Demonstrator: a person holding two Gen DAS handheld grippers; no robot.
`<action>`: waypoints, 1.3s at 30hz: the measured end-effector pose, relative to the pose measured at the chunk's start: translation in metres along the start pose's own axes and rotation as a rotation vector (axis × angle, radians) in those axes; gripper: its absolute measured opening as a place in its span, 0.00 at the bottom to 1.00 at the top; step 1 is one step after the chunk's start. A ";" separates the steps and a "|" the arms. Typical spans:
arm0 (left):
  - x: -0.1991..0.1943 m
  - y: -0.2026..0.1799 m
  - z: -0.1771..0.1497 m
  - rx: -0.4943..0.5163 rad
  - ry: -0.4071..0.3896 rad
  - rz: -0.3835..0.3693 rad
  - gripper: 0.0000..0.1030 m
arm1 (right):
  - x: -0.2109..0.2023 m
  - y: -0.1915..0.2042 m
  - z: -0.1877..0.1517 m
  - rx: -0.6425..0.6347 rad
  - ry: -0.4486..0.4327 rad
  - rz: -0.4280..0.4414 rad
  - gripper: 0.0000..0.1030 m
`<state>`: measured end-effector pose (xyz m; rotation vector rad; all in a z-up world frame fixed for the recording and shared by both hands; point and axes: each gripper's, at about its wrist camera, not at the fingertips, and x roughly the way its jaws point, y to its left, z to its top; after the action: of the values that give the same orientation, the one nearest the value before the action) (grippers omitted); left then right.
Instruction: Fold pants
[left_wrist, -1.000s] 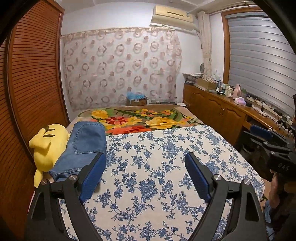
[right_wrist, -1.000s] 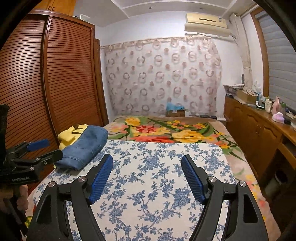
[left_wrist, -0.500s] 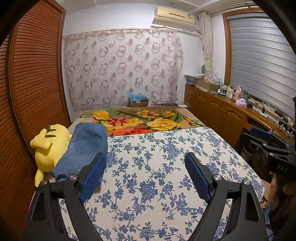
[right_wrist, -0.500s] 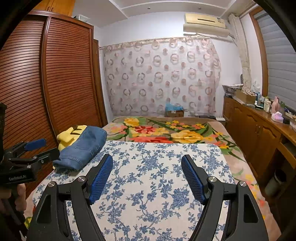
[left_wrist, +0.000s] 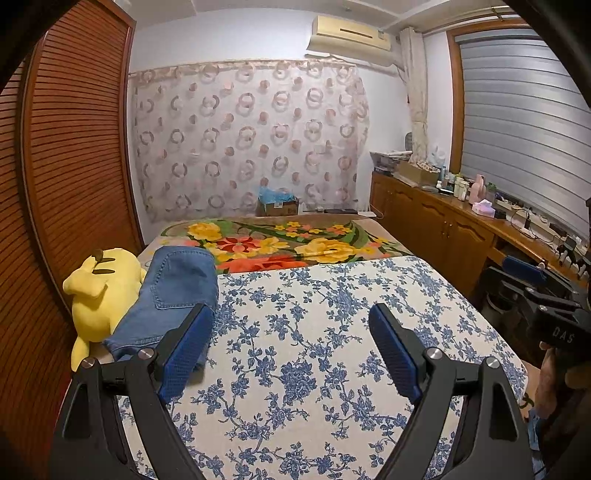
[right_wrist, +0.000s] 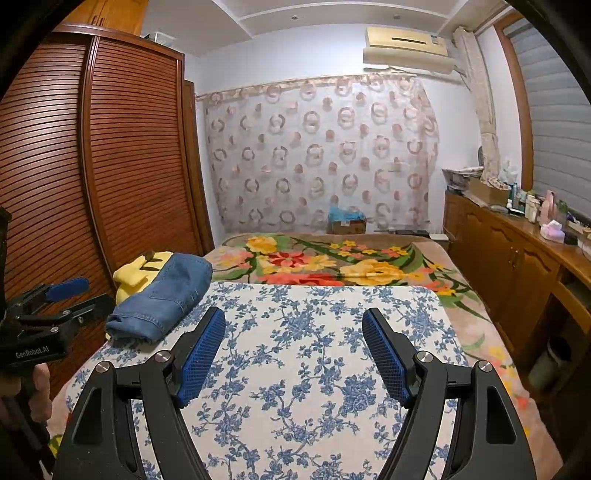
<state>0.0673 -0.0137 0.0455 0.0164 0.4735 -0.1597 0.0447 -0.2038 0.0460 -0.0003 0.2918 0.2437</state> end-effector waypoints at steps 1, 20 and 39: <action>-0.001 0.001 0.001 -0.001 -0.001 0.000 0.85 | 0.000 0.000 0.001 0.000 -0.001 0.001 0.76; -0.001 0.002 0.000 -0.001 -0.002 0.000 0.85 | -0.001 -0.001 -0.001 -0.002 -0.010 0.000 0.76; -0.002 0.003 0.000 -0.001 -0.004 0.001 0.85 | 0.000 -0.002 -0.001 -0.001 -0.013 0.002 0.77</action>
<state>0.0658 -0.0100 0.0461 0.0154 0.4691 -0.1588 0.0449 -0.2060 0.0447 0.0007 0.2784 0.2457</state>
